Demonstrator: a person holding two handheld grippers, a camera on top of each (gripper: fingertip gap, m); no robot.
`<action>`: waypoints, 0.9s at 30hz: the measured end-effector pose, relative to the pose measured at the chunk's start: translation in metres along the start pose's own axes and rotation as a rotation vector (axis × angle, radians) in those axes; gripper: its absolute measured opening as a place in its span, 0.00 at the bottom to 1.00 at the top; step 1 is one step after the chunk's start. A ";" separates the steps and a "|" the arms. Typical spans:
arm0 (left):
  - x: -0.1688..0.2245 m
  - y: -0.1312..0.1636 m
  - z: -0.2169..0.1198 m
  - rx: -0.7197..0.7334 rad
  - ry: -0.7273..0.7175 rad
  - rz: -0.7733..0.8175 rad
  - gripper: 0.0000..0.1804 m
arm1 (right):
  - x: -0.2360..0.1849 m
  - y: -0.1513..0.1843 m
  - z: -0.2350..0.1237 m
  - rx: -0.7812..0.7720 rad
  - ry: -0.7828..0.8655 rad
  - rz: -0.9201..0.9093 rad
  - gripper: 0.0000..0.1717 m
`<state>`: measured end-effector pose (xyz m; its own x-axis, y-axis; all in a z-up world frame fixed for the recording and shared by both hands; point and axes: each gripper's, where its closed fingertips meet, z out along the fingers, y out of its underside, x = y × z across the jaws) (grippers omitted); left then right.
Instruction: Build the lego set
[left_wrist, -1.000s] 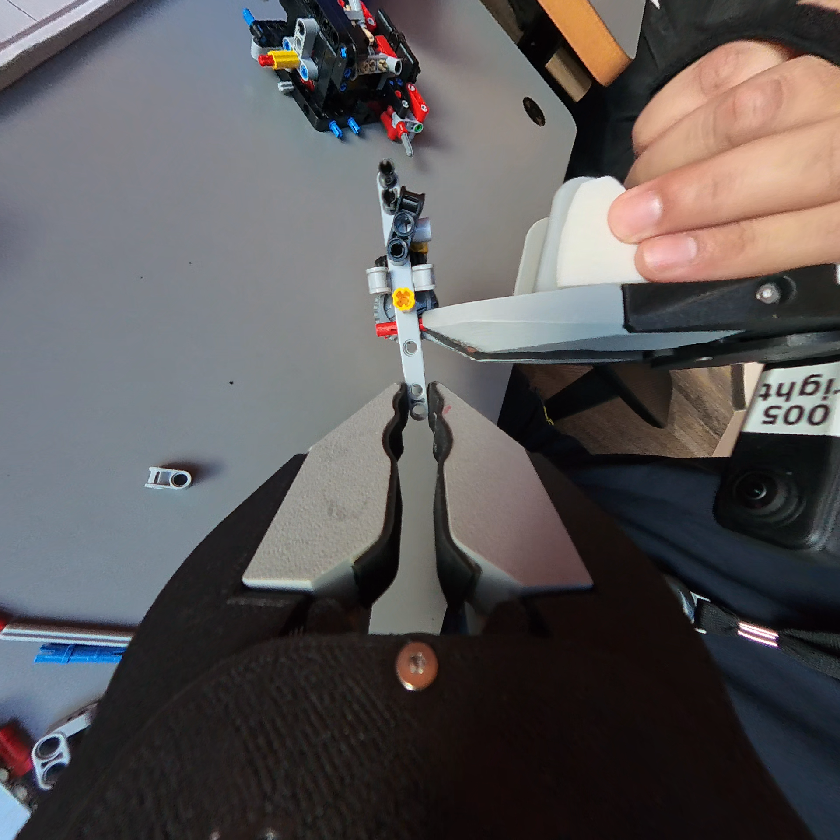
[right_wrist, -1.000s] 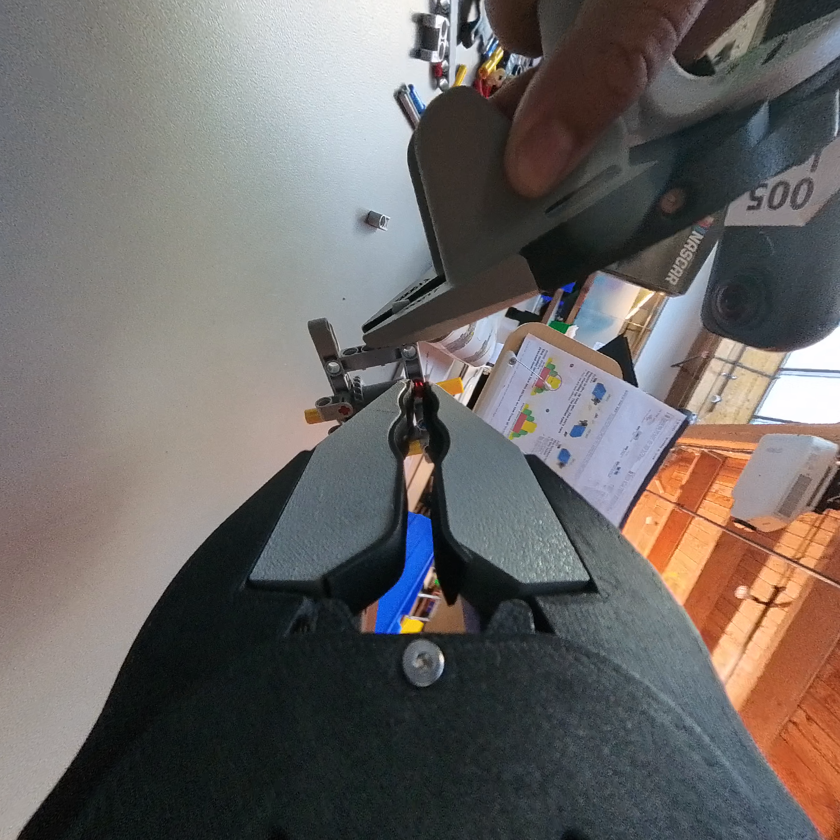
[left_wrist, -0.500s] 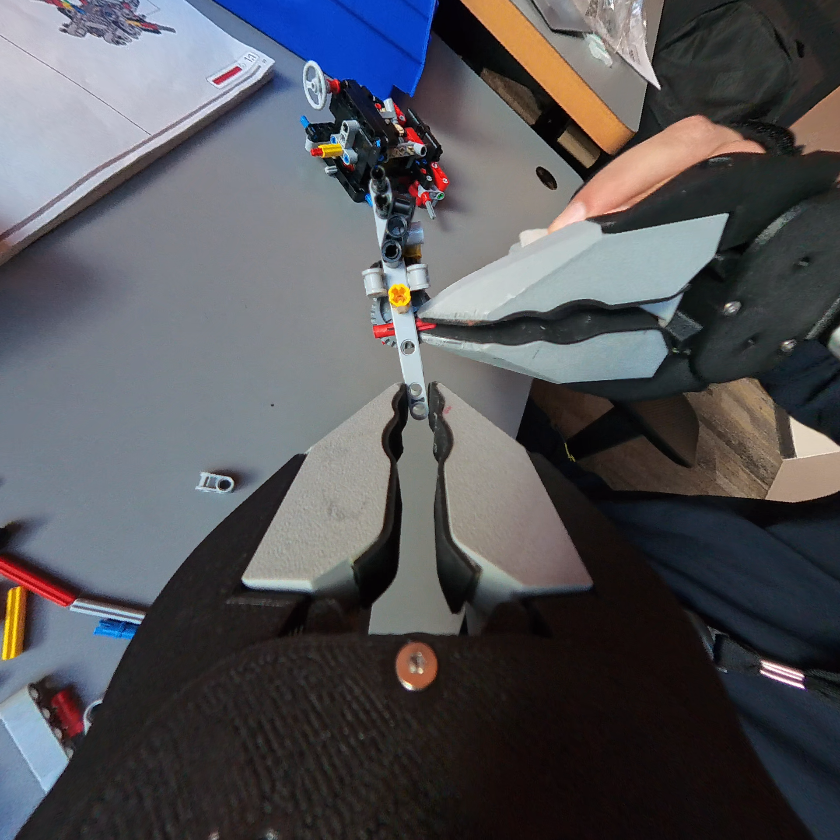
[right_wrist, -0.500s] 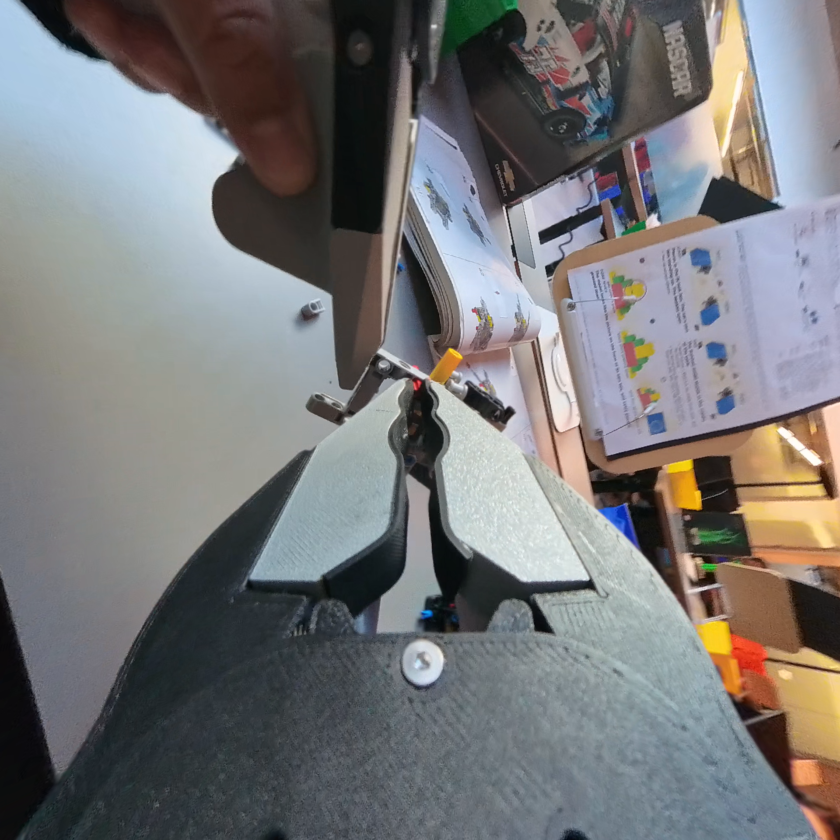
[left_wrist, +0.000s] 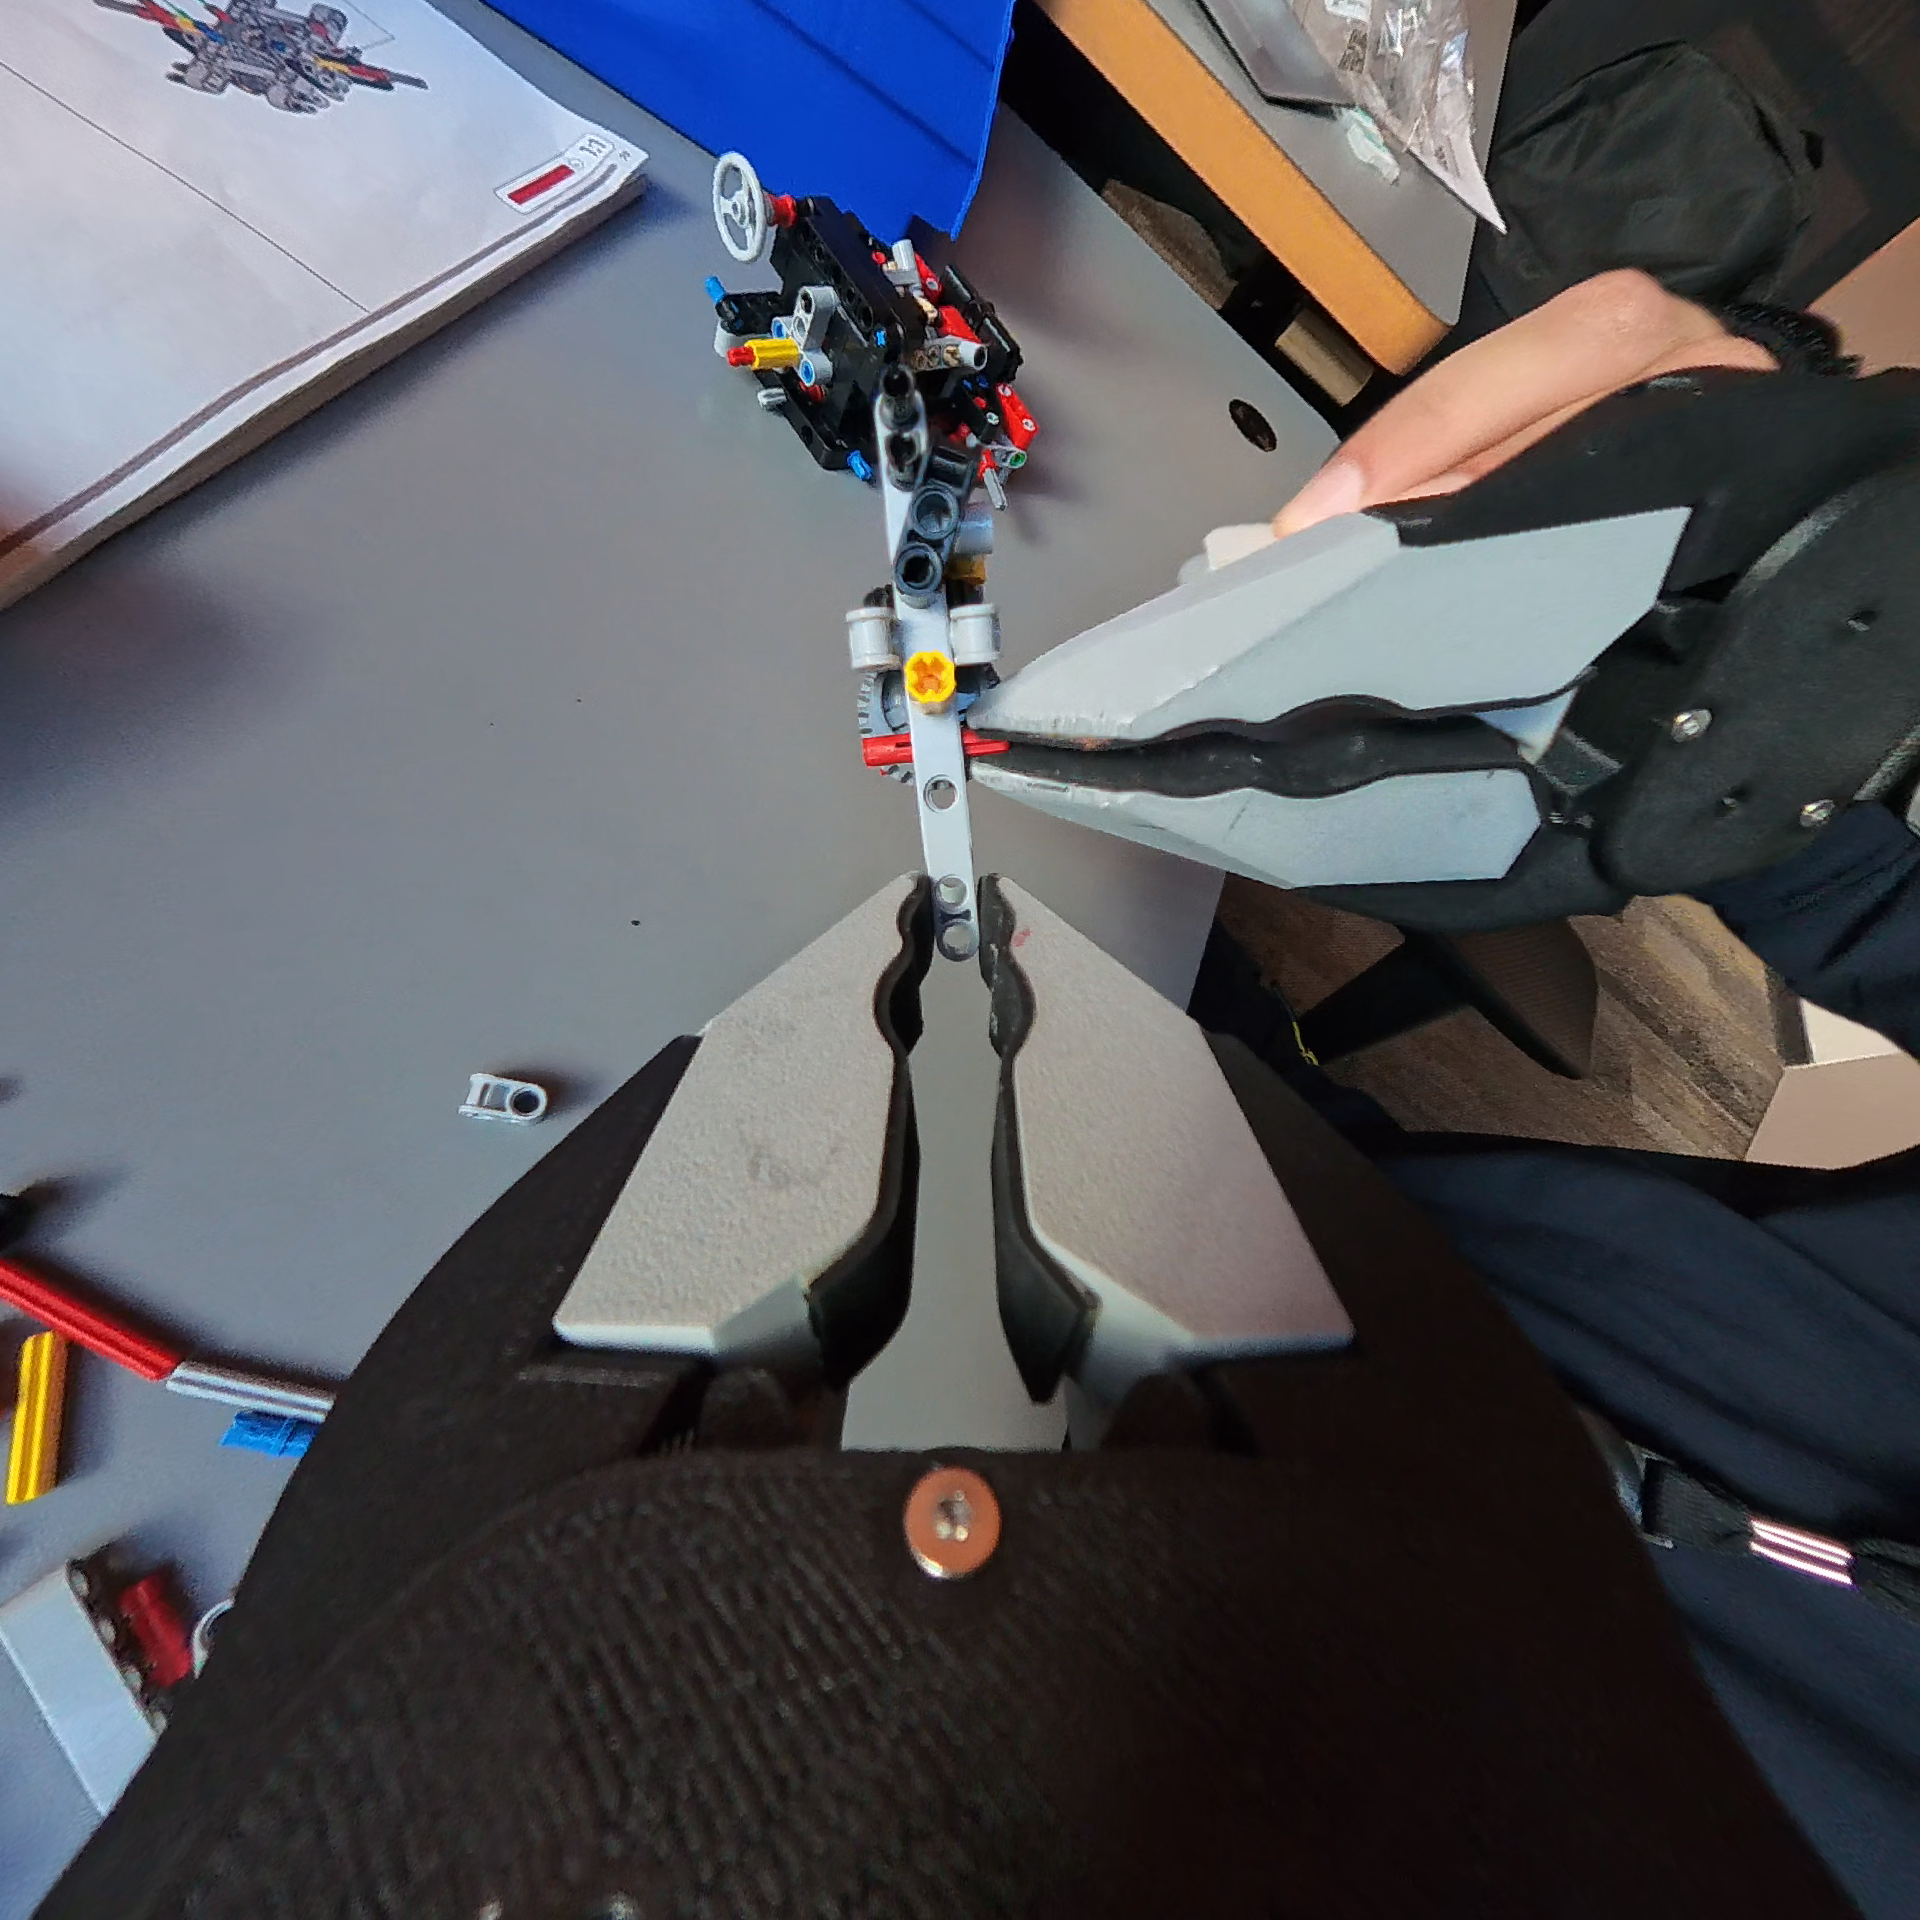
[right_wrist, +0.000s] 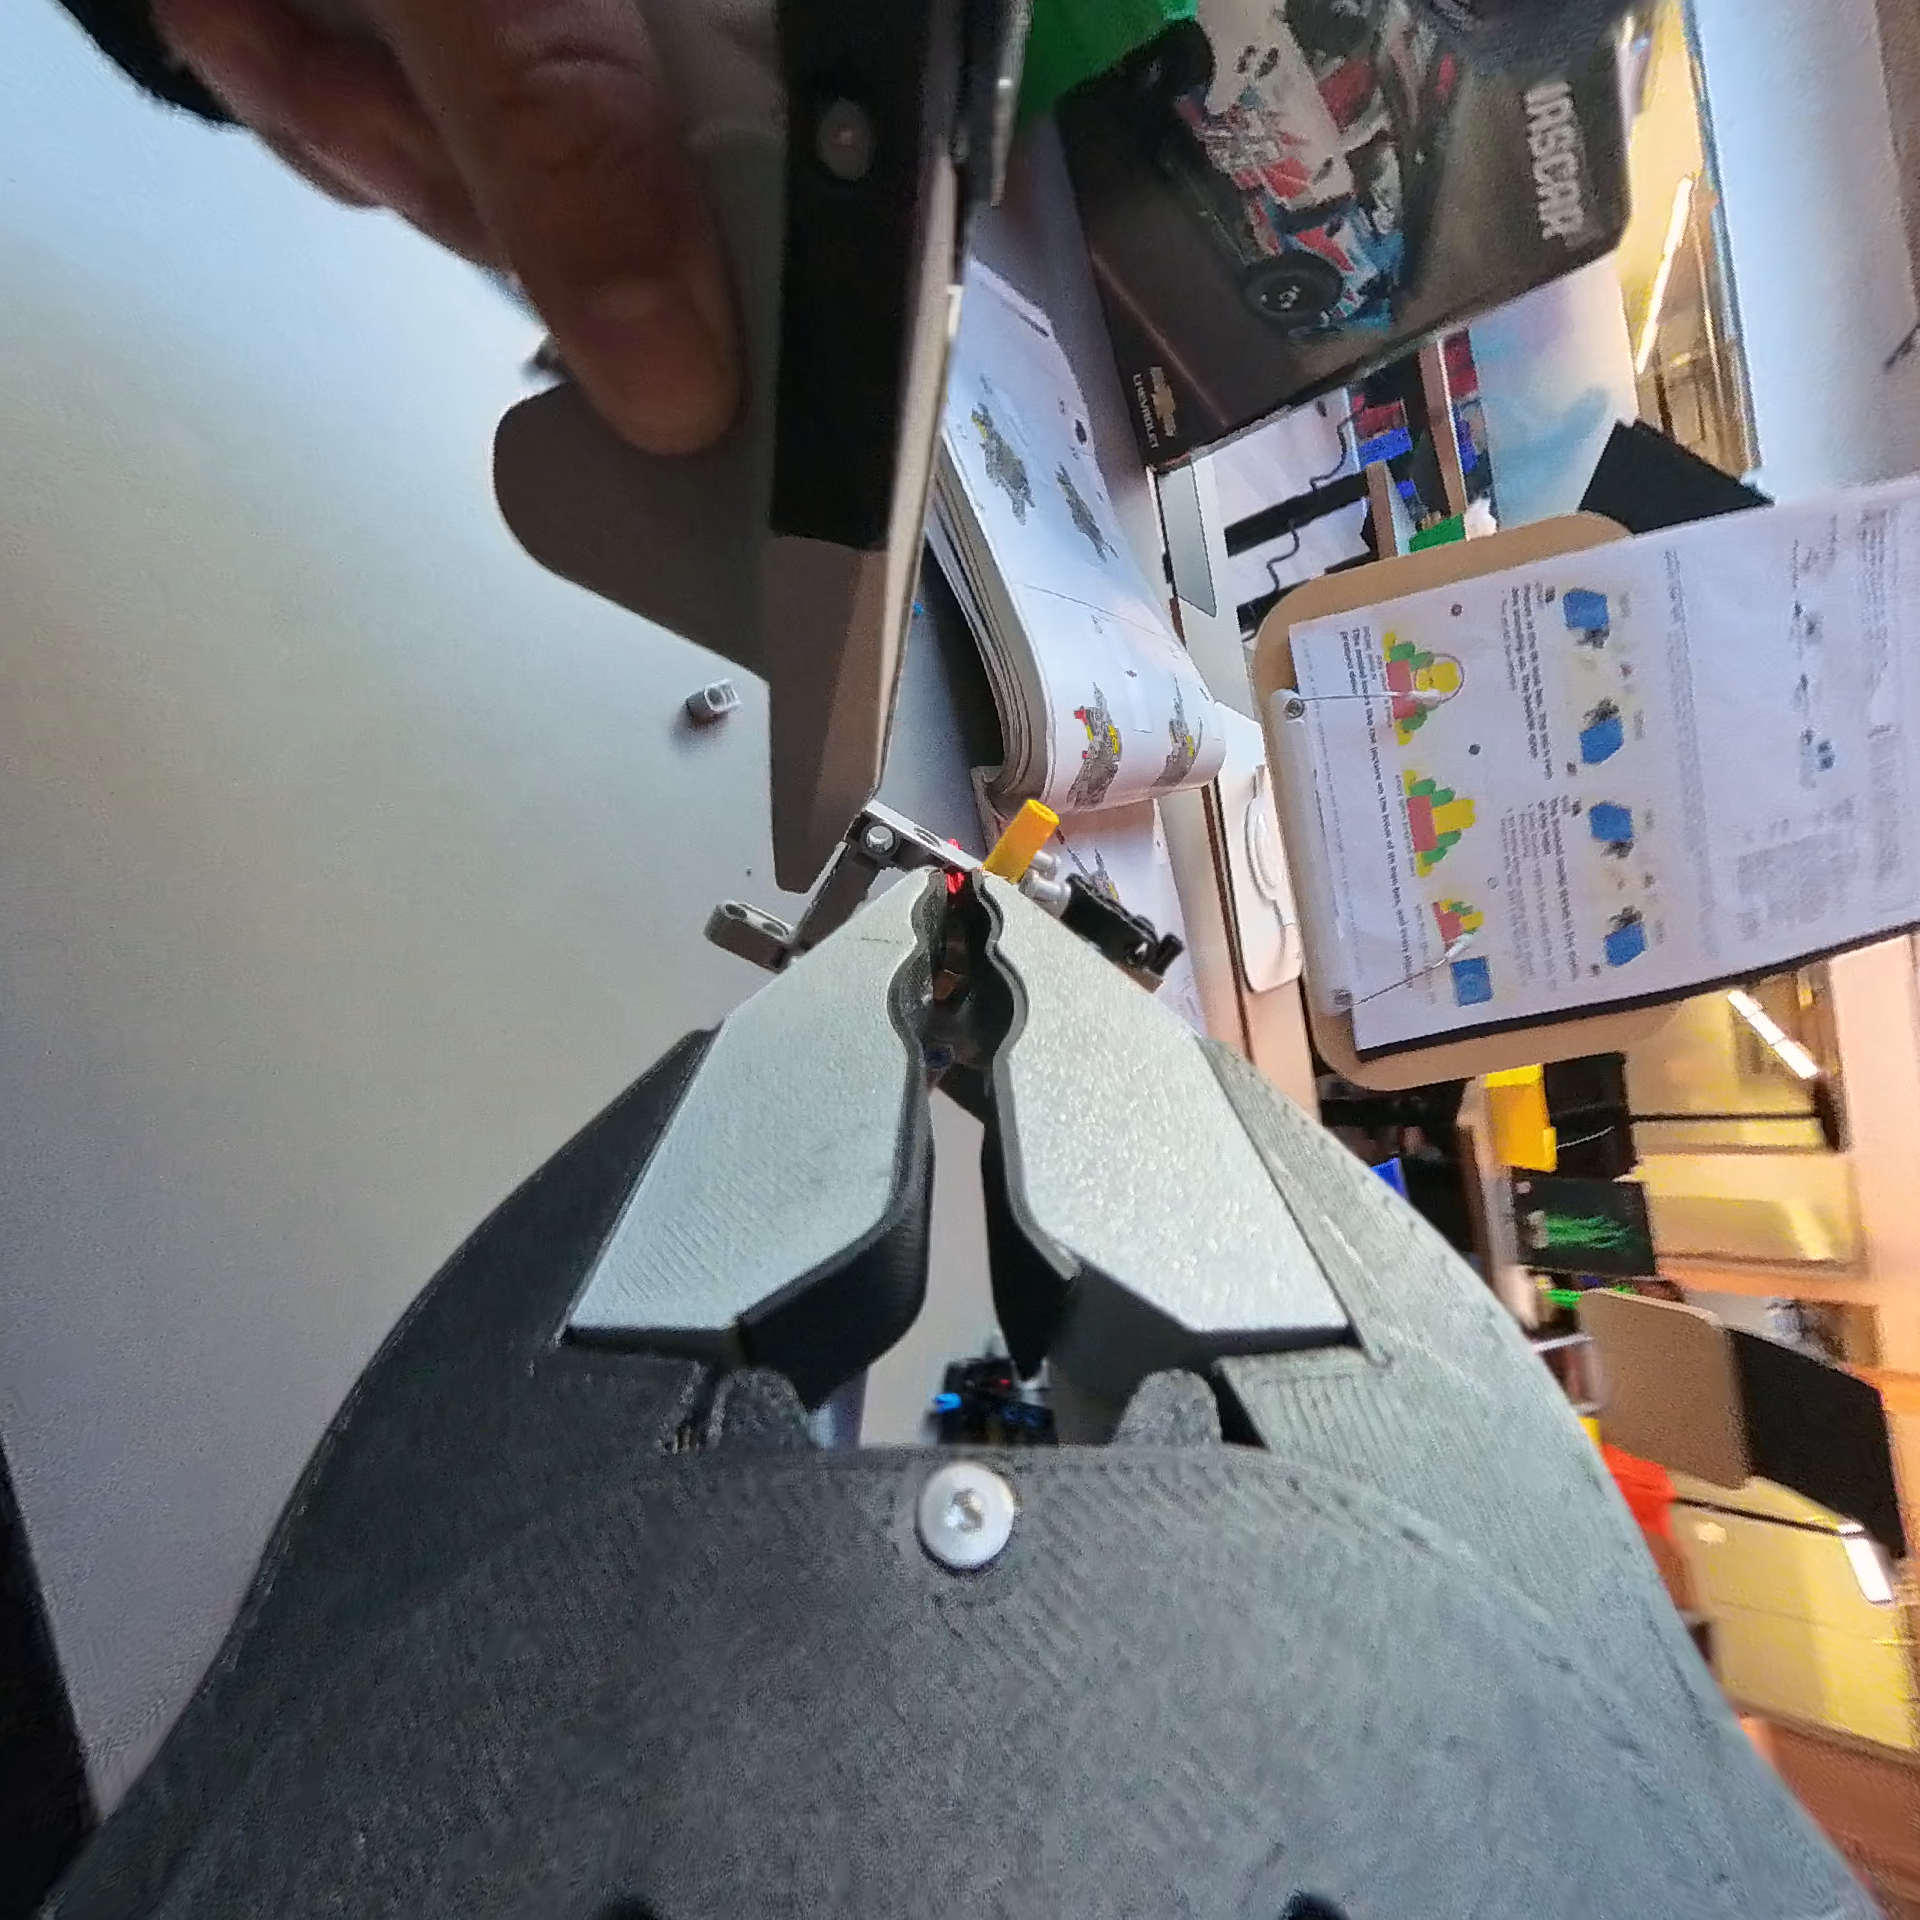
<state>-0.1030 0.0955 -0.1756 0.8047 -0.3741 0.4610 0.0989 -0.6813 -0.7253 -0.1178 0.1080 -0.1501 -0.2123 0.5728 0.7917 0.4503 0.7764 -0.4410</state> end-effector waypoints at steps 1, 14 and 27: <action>0.000 0.001 0.001 -0.005 0.000 0.002 0.03 | -0.001 0.001 -0.001 -0.011 -0.006 -0.046 0.02; 0.001 0.011 0.007 -0.052 0.026 -0.014 0.03 | -0.012 0.007 -0.002 -0.078 -0.038 -0.495 0.00; 0.010 -0.027 -0.028 0.334 0.488 -0.285 0.03 | 0.045 -0.010 -0.055 0.227 -0.016 0.401 0.25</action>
<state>-0.1139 0.0929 -0.1367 0.3696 -0.5037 0.7809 0.5085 -0.5937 -0.6236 -0.0848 0.1116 -0.0866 -0.0741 0.8426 0.5334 0.2988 0.5291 -0.7942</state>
